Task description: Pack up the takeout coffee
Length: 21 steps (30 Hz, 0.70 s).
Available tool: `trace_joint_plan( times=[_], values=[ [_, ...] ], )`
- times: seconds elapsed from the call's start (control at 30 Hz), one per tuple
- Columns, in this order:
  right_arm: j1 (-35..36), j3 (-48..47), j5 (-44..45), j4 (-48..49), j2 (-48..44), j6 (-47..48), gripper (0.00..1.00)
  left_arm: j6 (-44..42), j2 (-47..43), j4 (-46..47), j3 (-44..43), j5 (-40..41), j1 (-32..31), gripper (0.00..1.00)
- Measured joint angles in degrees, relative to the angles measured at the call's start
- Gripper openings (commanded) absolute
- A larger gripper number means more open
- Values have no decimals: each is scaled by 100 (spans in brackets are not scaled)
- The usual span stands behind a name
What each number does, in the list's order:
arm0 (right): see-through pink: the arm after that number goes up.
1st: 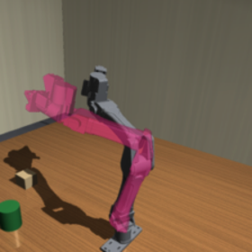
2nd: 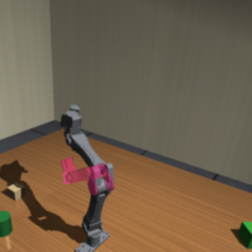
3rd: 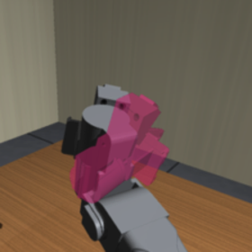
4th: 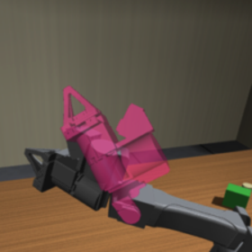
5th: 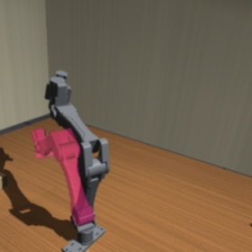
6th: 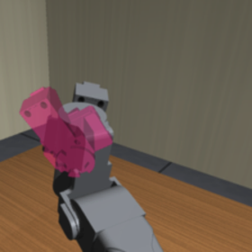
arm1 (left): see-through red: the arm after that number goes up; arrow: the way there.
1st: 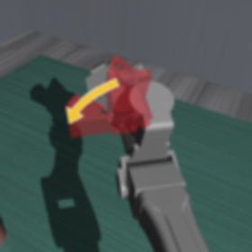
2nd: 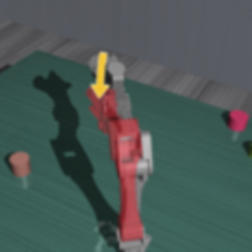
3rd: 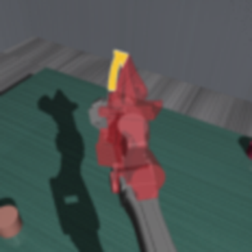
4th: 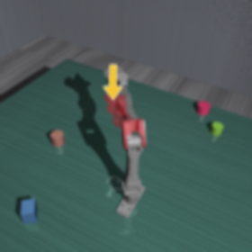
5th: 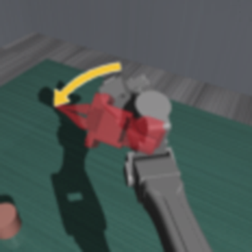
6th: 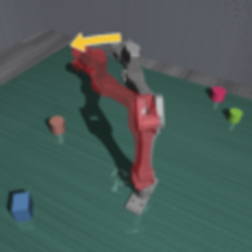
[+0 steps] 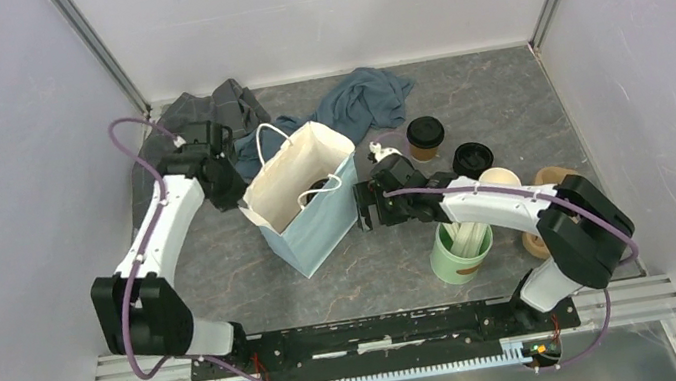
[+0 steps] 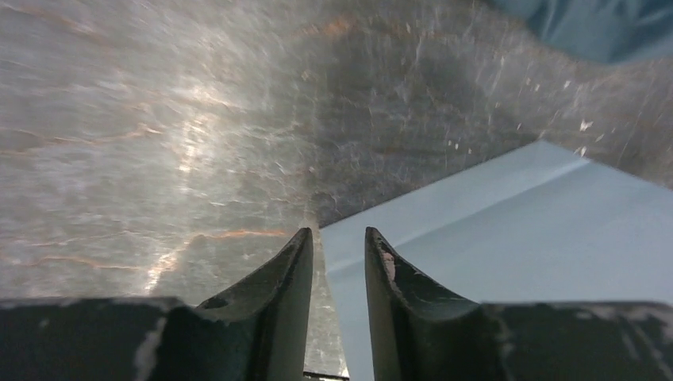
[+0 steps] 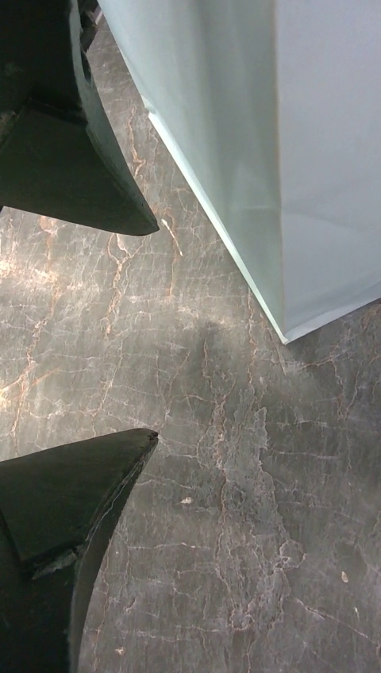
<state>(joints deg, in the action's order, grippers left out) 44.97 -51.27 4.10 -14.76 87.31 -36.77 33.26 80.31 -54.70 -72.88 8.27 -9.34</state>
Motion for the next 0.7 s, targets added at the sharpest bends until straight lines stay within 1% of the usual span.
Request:
trace_joint_plan(
  times=[0.13,0.27,0.47,0.7],
  values=[
    [-2,-13,35,-9,157,11,98,-13,107,538,800,-664,35,30],
    [-11,-105,74,-59,376,15,98,-7,-111,944,1556,-1064,28,28],
    [-76,-385,116,-79,627,42,98,260,-1027,1351,2695,-1652,28,26],
    [-146,-772,129,-35,968,275,98,1060,-2208,1862,3746,-2236,-37,25]
  ],
)
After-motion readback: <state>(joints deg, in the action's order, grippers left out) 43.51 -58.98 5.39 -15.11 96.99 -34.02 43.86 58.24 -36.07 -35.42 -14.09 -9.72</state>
